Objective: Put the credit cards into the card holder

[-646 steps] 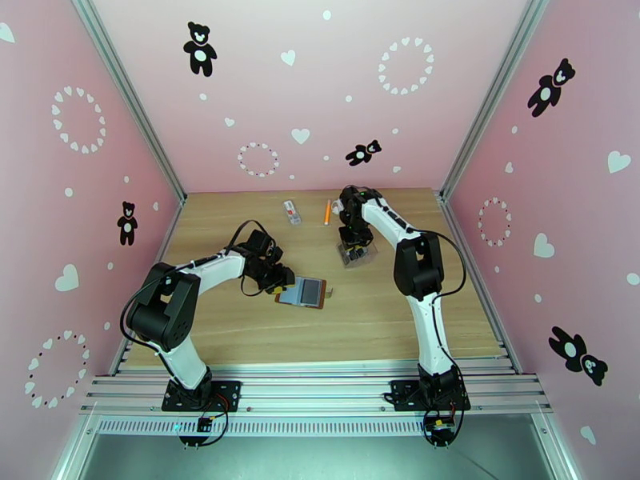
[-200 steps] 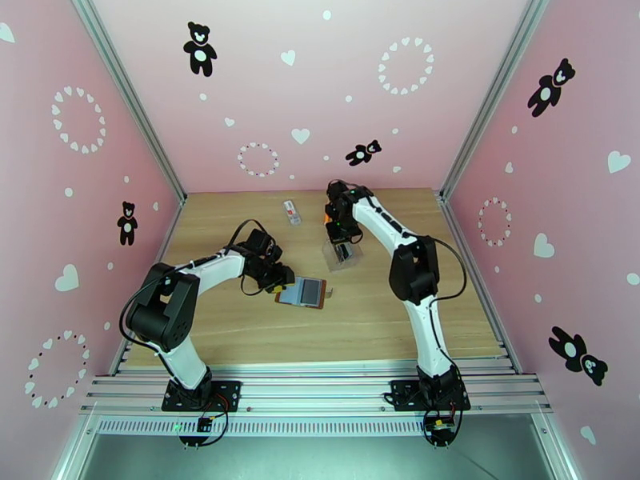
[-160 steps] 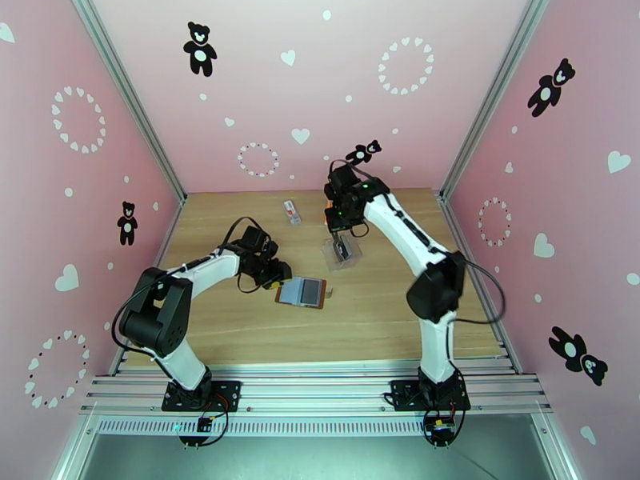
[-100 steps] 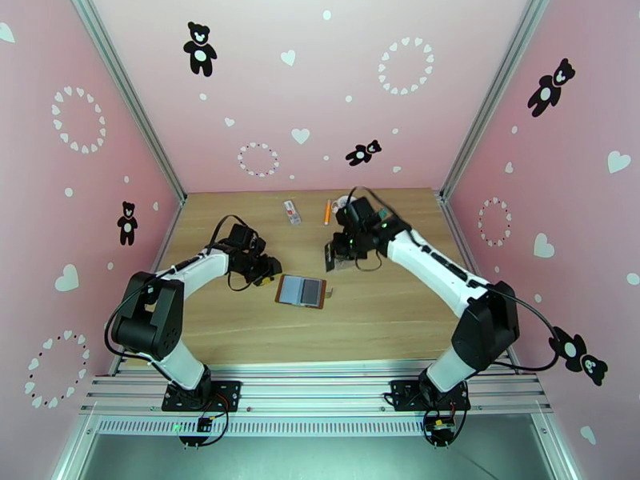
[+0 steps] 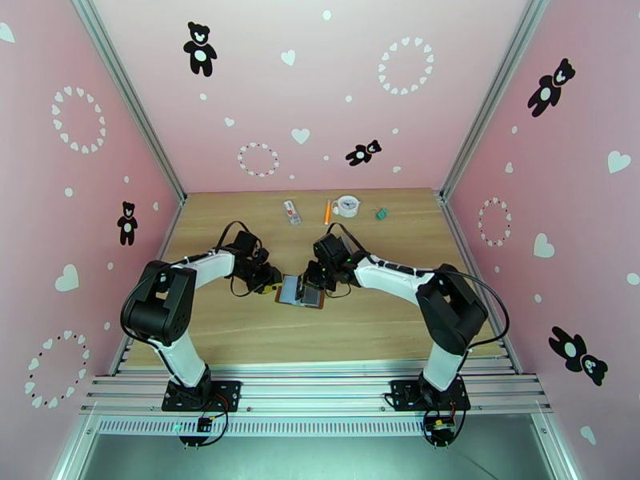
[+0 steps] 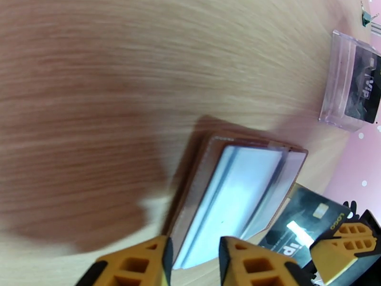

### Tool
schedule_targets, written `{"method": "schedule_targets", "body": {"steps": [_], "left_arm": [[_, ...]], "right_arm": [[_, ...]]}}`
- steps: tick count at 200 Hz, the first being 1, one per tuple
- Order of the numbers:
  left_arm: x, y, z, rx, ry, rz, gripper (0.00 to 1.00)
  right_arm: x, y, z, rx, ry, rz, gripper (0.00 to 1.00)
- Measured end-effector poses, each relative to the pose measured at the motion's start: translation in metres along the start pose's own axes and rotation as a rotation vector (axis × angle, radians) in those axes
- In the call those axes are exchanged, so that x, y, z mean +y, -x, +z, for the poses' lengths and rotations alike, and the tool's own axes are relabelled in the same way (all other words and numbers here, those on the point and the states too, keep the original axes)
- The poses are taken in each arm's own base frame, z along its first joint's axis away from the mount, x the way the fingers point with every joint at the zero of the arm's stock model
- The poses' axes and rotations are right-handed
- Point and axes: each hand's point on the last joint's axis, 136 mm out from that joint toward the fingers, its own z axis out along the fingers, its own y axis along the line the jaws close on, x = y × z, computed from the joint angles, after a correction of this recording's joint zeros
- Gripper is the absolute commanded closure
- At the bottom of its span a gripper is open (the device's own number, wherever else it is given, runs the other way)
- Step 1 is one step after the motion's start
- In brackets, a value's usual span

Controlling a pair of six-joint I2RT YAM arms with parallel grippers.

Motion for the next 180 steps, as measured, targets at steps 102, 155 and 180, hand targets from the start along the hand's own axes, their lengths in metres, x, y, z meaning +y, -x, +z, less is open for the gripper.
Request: {"method": "schedule_targets", "body": {"steps": [102,155,180], "left_arm": [[0.005,-0.007,0.011,0.045,0.027,-0.005,0.75],[0.005,-0.007,0.012,0.052,0.032,-0.010,0.76],[0.006,-0.007,0.012,0.053,0.033,-0.011,0.76]], "right_arm": [[-0.022,-0.005,0.009,-0.014,-0.026,0.061,1.00],[-0.035,0.006,0.002,0.004,-0.021,0.074,1.00],[-0.035,0.002,0.004,0.031,-0.013,0.061,1.00]]}}
